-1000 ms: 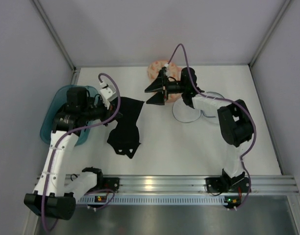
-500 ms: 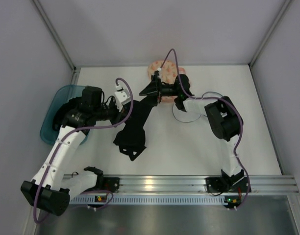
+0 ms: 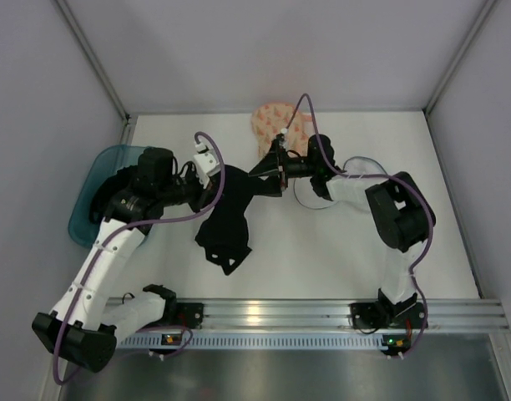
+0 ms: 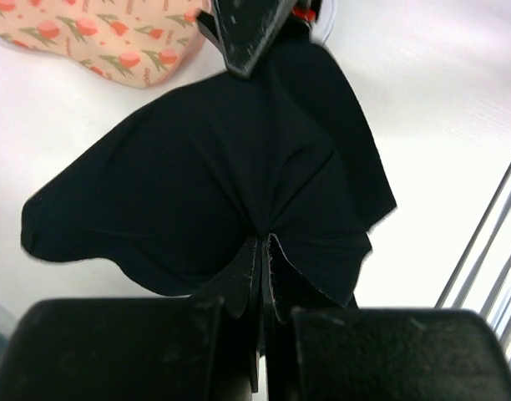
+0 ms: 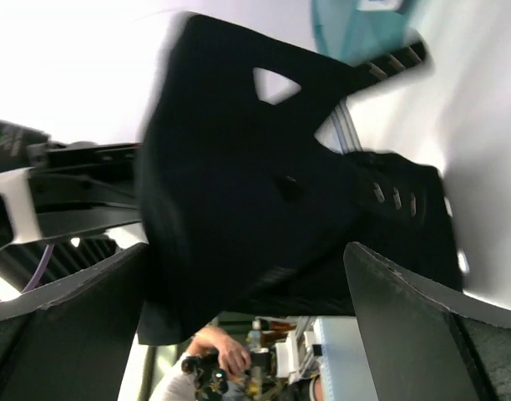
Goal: Place the bra in the laundry bag and zip it closed
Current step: Place the bra at the center of the board.
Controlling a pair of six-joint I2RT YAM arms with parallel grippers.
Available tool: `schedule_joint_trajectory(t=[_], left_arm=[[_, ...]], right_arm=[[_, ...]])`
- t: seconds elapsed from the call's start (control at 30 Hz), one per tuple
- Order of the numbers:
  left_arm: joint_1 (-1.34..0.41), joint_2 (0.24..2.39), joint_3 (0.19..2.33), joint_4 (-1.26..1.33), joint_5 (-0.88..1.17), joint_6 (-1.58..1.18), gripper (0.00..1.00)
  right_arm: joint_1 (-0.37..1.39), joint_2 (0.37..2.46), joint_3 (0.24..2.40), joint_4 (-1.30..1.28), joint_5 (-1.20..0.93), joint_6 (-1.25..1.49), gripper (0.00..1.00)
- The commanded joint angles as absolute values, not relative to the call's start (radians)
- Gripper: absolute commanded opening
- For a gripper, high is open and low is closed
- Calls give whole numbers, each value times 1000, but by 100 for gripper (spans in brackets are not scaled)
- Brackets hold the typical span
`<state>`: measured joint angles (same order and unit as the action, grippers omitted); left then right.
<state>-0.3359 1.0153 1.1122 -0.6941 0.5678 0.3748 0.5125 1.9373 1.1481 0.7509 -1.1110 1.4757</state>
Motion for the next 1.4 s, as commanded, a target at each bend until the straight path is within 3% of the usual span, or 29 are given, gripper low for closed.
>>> schedule_joint_trajectory(t=[0.0, 0.13, 0.43, 0.8, 0.93, 1.0, 1.03, 1.13, 1.3, 1.33, 1.37], left_arm=[[-337, 997, 1164, -621, 565, 370, 0], [-337, 1003, 1172, -615, 563, 374, 0], [-341, 1011, 1134, -614, 624, 361, 0], [-423, 986, 1082, -620, 632, 319, 0], [-433, 977, 1059, -618, 611, 308, 0], [-433, 973, 1052, -618, 595, 308, 0], [-433, 971, 1051, -620, 582, 302, 0], [-431, 965, 1043, -618, 551, 281, 1], [-425, 962, 1066, -617, 488, 201, 31], [-419, 965, 1078, -618, 471, 163, 58], [-410, 966, 1091, -615, 469, 140, 65]], right_arm=[[503, 1922, 1091, 698, -1100, 1433, 99], [528, 1937, 1109, 623, -1112, 1454, 99], [548, 1997, 1158, 1079, -1057, 1859, 100], [548, 2131, 1328, 1172, -1017, 1933, 96], [545, 2129, 1377, 1203, -1028, 1940, 77], [537, 2122, 1384, 1210, -1035, 1936, 54], [534, 2114, 1387, 1210, -1045, 1913, 29], [511, 2102, 1420, 1129, -1077, 1826, 0], [477, 2106, 1543, 1054, -1101, 1732, 0], [473, 2108, 1575, 951, -1106, 1638, 0], [468, 2108, 1610, 889, -1109, 1579, 0]])
